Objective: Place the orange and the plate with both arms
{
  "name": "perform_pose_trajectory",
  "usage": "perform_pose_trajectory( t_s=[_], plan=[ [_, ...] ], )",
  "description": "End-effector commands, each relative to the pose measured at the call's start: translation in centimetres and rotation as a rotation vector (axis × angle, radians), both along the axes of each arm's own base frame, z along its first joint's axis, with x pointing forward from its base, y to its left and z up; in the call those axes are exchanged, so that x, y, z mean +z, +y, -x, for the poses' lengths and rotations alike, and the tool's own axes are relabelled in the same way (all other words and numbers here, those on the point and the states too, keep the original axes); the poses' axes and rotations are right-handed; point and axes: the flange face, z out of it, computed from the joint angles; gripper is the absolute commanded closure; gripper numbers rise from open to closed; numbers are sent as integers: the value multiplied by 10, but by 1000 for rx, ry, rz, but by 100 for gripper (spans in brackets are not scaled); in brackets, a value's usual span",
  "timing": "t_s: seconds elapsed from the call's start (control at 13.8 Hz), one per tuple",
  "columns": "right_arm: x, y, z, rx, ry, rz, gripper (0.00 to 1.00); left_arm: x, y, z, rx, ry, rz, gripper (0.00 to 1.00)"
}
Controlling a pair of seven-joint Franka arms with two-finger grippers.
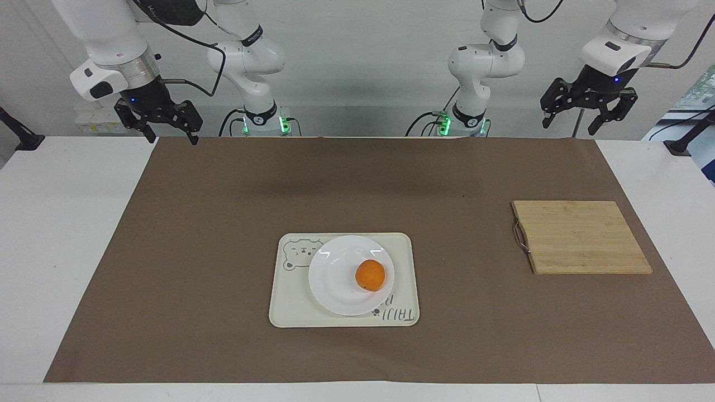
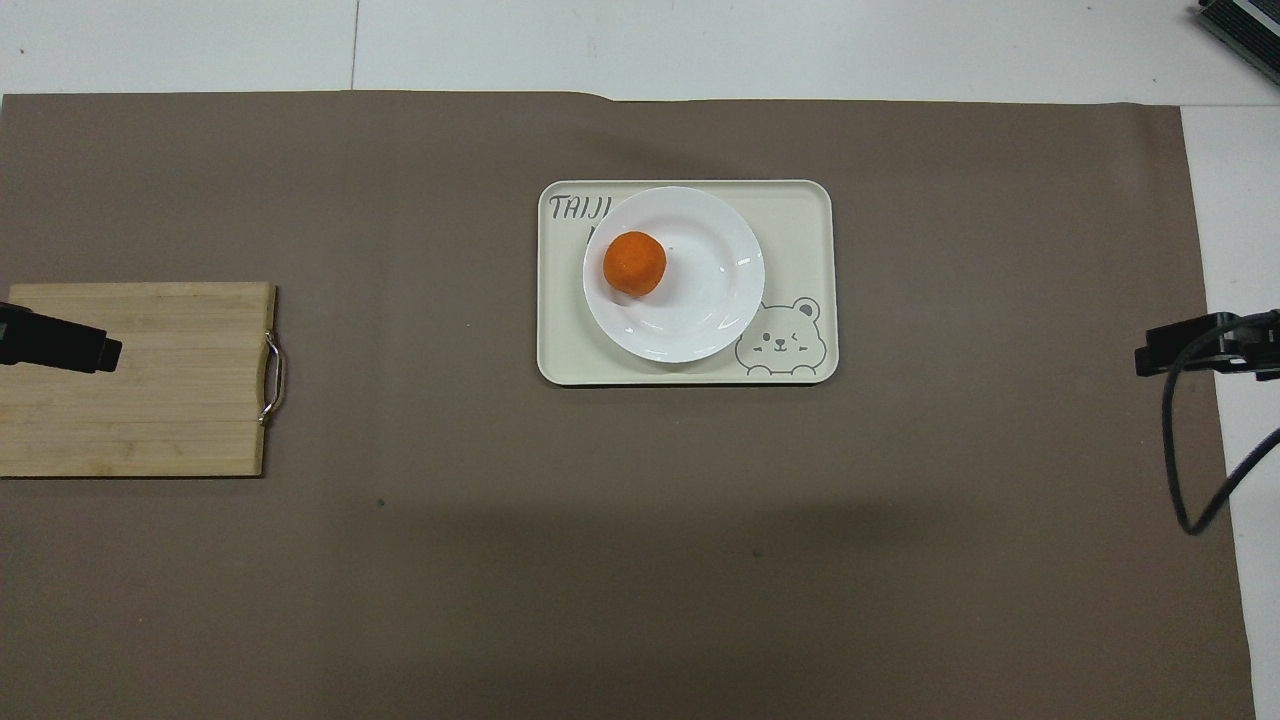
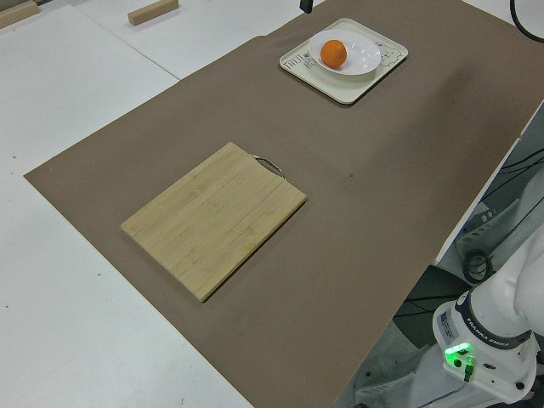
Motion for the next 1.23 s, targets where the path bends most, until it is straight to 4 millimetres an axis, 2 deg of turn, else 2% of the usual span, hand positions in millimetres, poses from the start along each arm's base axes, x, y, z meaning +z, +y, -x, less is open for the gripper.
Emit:
perform_pose_trajectory(
  t_s=[0.0, 0.29, 0.65, 1.01, 1.16],
  plan=[
    [4, 2, -1, -4, -16, 31, 0, 1, -2, 5, 94, 10, -4, 0],
    [24, -3, 5, -14, -16, 7, 0, 0, -5, 7, 101, 25, -12, 0],
    [28, -17, 13, -43, -6, -62, 0, -1, -4, 14, 110, 67, -21, 0],
    [31, 1, 13, -14, -21, -85, 0, -1, -4, 13, 107, 61, -20, 0],
    [32, 0, 14, -17, -18, -91, 0, -1, -7, 13, 93, 55, -17, 0]
  ],
)
